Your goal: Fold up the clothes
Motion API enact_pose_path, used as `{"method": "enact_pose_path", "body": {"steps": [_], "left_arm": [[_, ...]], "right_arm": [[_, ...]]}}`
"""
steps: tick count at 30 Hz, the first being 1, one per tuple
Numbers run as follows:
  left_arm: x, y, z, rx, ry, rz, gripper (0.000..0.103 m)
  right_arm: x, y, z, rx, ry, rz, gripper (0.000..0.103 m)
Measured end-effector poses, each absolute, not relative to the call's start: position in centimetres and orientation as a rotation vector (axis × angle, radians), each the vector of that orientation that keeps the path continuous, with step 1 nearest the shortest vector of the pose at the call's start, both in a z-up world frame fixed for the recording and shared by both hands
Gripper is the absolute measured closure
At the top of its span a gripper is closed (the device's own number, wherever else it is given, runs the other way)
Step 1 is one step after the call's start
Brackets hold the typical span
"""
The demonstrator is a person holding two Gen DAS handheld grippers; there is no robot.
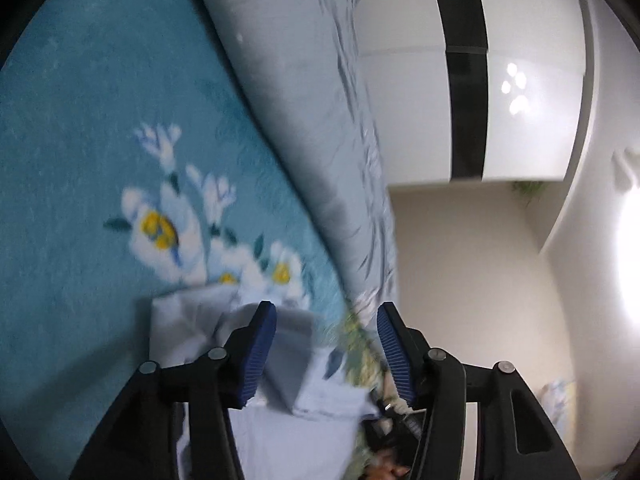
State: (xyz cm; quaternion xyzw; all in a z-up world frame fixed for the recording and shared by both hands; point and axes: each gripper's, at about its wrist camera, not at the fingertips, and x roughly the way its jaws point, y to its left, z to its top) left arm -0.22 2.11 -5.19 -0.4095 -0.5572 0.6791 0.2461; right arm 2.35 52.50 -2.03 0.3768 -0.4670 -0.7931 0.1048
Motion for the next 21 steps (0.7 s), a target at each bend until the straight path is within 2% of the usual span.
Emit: {"method": "enact_pose_path", "body": {"steps": [1,2,5,7,9,12,17,21], "left_arm": [[-0.2,1.9,-5.2,-1.123,-1.521,1.868,0.046],[-0.2,1.8,-5.1,-1.124,-1.515,1.879,0.046],[0.2,1.9,-3.8,-1.126,-1.374,1.962,0.044],[0.5,2.8,-2.1,-1.169,-1.114,2.114,0.043],[0.3,4.3,-0.5,-1.207,-0.799,2.24,0.043],[0.7,6.5,0.7,-1.215,-0.481,2.303,0.043],[1.1,7.8,0.2,-1.24,-0.201,2.336,0.043],[0.9,9.2,-0.9,-1.267,-0.055,2.348,0.043]], "right_arm": [[2.5,52.8,-2.0,1.079,-1.414,-2.347,0.075],[2.7,53.2,-2.0,1.049,-1.446,-2.351,0.07],[3.0,54.1,-1.7,1.019,-1.476,-2.372,0.068],[3.2,54.4,-1.0,1.048,-1.414,-2.409,0.068],[3.3,54.4,-0.2,1.095,-1.302,-2.449,0.068],[3.4,53.8,1.0,1.214,-1.034,-2.559,0.068],[4.1,52.7,1.1,1.405,-0.586,-2.647,0.068],[4.0,50.8,0.7,1.419,-0.443,-2.611,0.068]]}}
